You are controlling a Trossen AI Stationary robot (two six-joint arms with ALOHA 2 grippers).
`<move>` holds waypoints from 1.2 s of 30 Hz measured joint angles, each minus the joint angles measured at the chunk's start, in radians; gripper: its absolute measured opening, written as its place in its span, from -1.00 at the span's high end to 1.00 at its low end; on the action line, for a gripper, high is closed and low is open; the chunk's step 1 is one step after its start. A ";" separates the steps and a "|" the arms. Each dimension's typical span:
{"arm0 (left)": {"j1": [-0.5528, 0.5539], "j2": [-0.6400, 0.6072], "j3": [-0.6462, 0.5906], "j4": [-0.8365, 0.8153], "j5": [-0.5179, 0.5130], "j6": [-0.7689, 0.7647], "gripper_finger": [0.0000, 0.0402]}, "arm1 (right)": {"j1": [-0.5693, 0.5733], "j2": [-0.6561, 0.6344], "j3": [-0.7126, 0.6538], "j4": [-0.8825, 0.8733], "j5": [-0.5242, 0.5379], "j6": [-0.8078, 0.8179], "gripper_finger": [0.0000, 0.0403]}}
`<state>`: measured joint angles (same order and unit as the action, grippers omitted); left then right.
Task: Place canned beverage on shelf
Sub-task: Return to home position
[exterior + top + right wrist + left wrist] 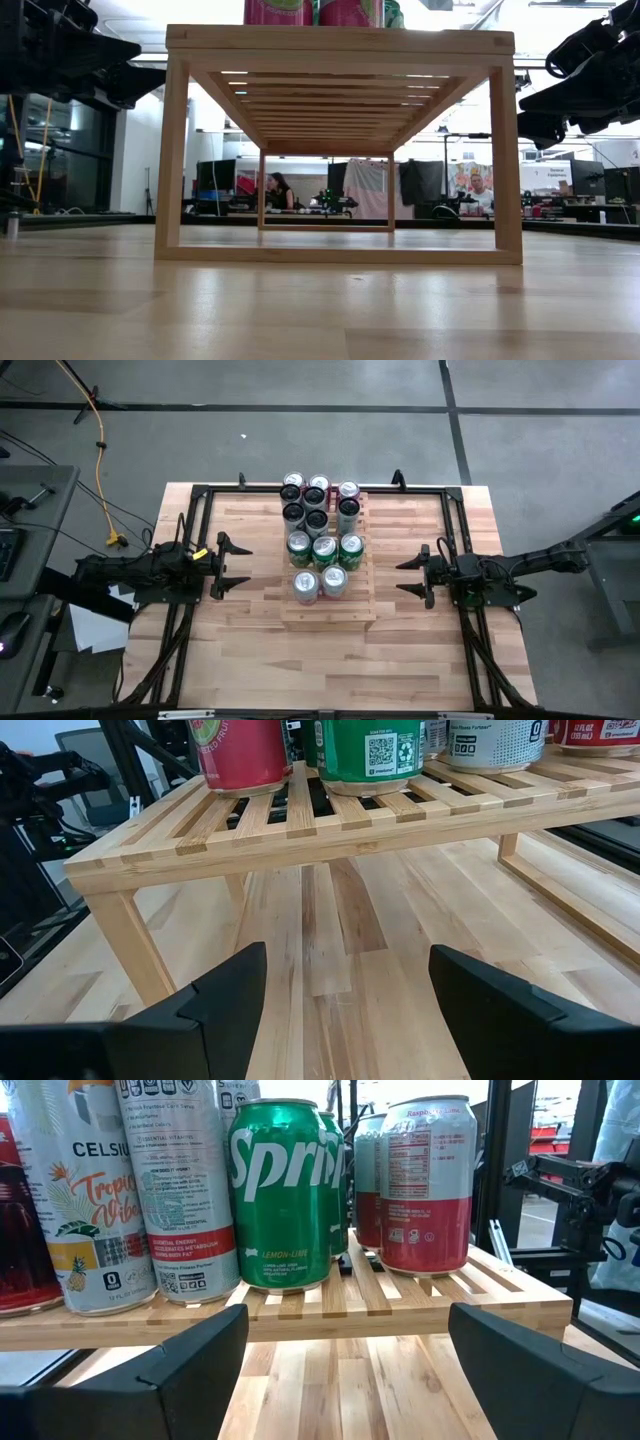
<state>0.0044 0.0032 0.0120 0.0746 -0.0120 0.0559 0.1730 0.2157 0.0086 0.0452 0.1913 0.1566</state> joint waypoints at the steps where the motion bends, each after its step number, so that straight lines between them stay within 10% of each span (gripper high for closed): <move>1: 0.000 0.000 0.000 0.000 0.000 0.000 -0.67 | 0.000 0.000 0.000 0.000 0.000 0.000 -0.31; 36: 0.000 0.000 0.000 -0.002 0.000 0.000 -0.67 | -0.001 -0.215 0.000 0.014 0.000 0.000 -0.31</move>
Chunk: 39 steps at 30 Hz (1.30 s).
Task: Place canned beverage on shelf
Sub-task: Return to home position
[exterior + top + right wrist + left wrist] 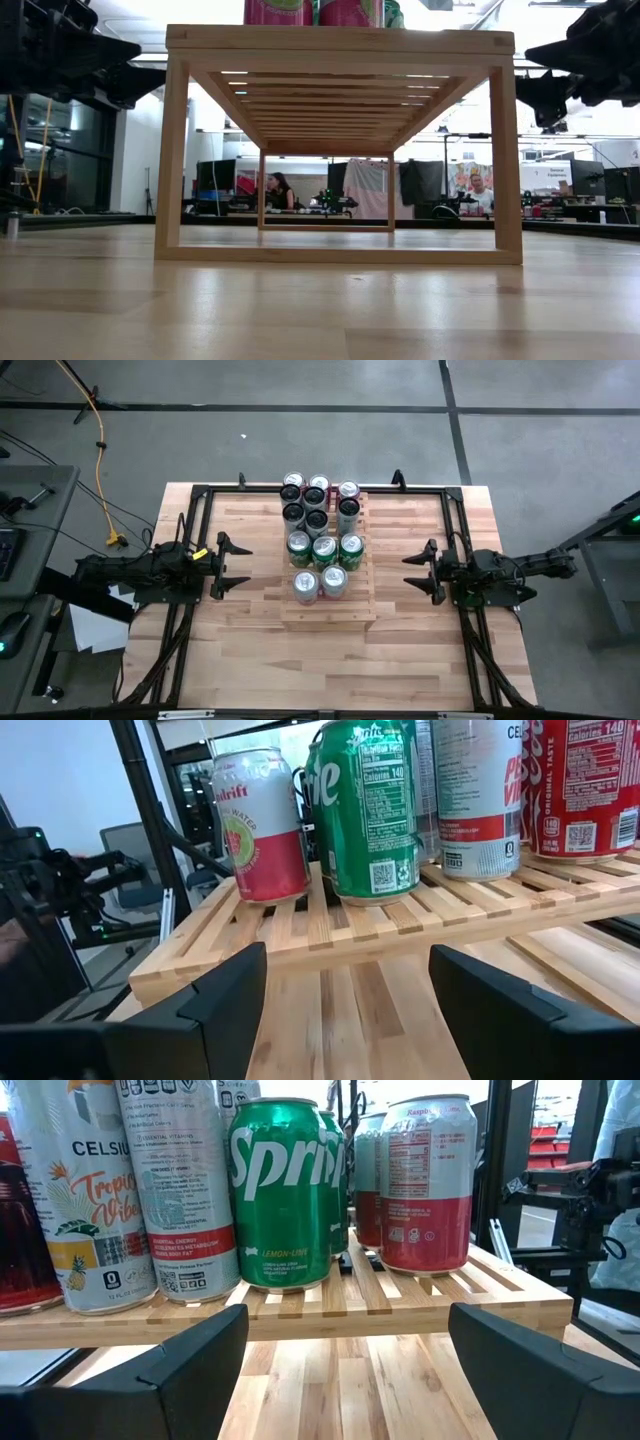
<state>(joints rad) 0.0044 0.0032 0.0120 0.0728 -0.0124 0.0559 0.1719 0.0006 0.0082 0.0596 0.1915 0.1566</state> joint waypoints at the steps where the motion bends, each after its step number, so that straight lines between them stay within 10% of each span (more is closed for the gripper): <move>1: 0.000 0.000 0.000 -0.001 0.000 0.000 -0.67 | 0.000 0.000 0.000 -0.004 0.000 0.000 -0.31; 39: 0.000 0.001 0.000 -0.002 0.000 0.000 -0.67 | 0.000 0.013 0.000 -0.013 0.000 0.000 -0.31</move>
